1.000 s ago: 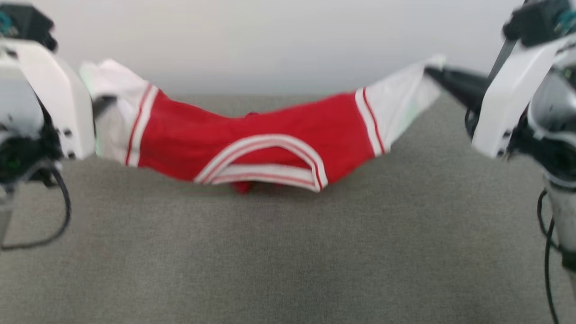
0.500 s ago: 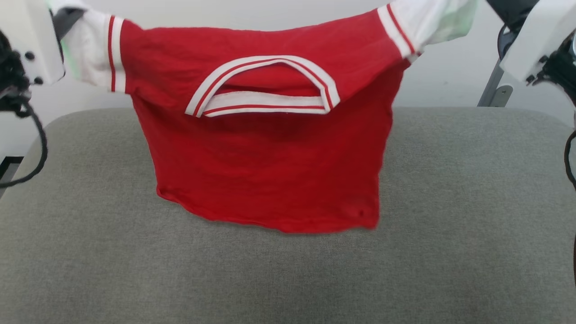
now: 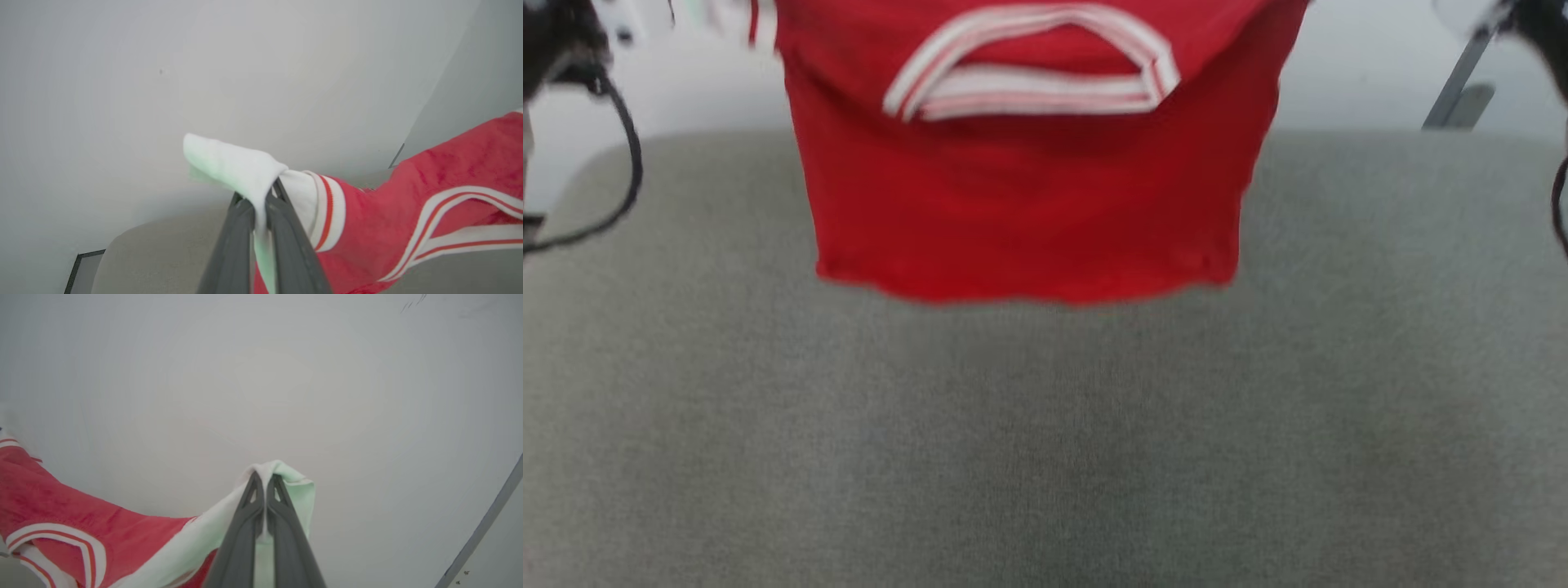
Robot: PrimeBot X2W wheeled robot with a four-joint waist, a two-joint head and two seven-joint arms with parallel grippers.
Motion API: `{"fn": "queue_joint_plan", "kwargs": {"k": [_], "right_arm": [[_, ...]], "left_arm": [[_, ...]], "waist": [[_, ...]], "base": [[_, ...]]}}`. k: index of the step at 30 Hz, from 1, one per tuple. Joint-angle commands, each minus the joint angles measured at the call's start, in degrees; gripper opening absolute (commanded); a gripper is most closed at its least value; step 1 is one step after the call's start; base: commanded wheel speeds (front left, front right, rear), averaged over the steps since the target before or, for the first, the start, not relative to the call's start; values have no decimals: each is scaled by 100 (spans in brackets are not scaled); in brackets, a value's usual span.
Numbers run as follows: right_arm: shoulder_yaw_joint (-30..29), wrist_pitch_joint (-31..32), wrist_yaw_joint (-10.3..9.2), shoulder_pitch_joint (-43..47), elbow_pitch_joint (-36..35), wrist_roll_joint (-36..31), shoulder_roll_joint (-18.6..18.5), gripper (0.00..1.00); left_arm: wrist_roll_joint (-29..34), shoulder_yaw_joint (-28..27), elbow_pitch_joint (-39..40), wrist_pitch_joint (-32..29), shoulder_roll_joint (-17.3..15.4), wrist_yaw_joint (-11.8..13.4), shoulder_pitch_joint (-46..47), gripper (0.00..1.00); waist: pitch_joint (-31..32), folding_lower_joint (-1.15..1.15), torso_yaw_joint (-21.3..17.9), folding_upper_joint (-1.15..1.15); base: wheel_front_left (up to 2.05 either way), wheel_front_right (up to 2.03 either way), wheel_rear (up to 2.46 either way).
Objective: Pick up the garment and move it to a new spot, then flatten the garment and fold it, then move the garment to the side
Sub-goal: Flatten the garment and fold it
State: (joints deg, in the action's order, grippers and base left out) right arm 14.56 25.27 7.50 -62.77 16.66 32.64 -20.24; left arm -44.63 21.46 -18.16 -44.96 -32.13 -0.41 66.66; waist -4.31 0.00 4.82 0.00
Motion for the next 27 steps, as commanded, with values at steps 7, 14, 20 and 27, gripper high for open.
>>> {"fn": "queue_joint_plan", "kwargs": {"k": [7, 14, 20, 27], "right_arm": [[244, -1280, -2, -1197, 985, -813, 192, 0], [272, -2974, -3, -2269, 1983, -1926, 440, 0], [158, -3791, -3, -2707, 2878, -2702, 679, 0], [375, -3784, -4, -2278, 3810, -2504, 812, 0]], "left_arm": [[373, -36, -824, 1274, 317, -437, 1033, 0], [931, 37, -1557, 3298, 507, -630, 2024, 0], [943, 141, -2363, 4554, 675, -694, 2247, 0], [556, 712, -3247, 4930, 868, -703, 1725, 0]], "waist": [[-1228, 0, 10, 0], [-1954, 0, 50, 0], [-2324, 0, 130, 0], [-2354, 0, 200, 0]], "base": [[0, 0, 0], [0, 0, 0], [0, 0, 0], [0, 0, 0]]}}
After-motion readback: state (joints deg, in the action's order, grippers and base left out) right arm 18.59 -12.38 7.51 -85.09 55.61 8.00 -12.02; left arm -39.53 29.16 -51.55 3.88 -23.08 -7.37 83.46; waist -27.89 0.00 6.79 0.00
